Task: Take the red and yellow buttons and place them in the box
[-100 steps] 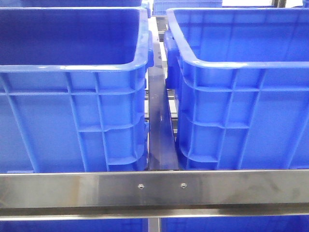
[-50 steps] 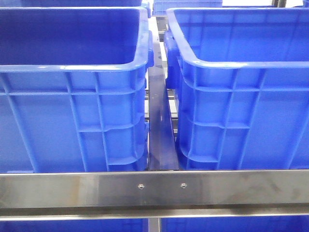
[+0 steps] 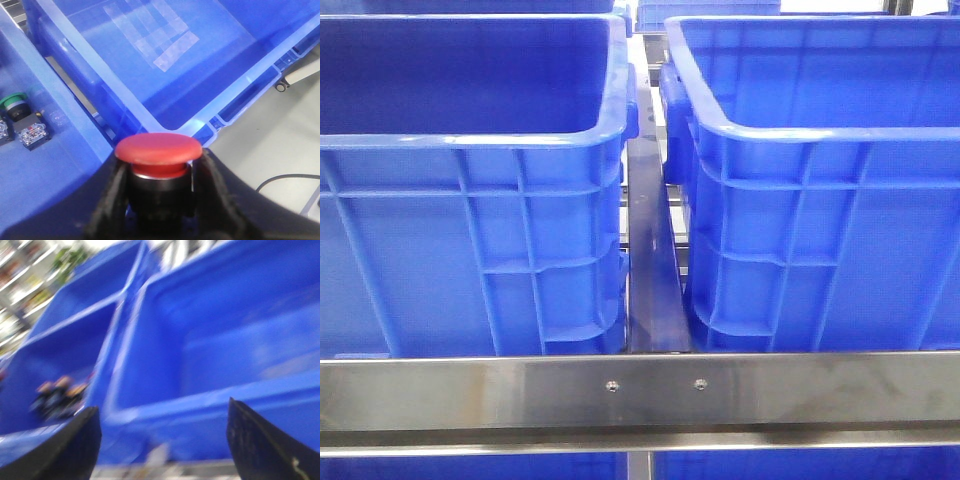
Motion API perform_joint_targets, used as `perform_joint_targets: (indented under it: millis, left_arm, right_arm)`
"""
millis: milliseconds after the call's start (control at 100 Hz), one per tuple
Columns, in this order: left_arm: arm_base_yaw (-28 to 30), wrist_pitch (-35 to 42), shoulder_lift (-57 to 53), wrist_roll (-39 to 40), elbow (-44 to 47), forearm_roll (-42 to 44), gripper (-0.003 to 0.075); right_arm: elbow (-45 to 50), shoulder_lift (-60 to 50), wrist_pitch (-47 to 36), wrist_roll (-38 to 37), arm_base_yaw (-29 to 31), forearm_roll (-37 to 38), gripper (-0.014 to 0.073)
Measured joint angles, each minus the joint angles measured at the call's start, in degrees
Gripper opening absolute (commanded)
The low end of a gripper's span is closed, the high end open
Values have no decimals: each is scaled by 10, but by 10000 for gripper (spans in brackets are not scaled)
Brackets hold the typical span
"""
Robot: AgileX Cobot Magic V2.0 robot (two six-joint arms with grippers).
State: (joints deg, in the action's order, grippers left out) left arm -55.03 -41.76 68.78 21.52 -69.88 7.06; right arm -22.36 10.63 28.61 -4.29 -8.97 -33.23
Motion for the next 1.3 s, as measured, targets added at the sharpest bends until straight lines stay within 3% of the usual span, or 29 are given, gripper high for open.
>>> perform_joint_targets:
  millis: [390,630,800,1030,1300]
  left_arm:
    - [0,9,0,0,0,0,-19]
    - [0,11,0,0,0,0,-19]
    - [0,11,0,0,0,0,-19]
    - [0,12,0,0,0,0,-19]
    - [0,13,0,0,0,0,-19]
  right_arm:
    - [0,181,3,363,-119,-420,549]
    - [-1,291,28,589,-145,-649,549]
    - [-27,371,77,649,-147,-683,549]
    - [-78,456,119,667,-153,-689,549]
    - [-116,506,71,689,-248,-691,549]
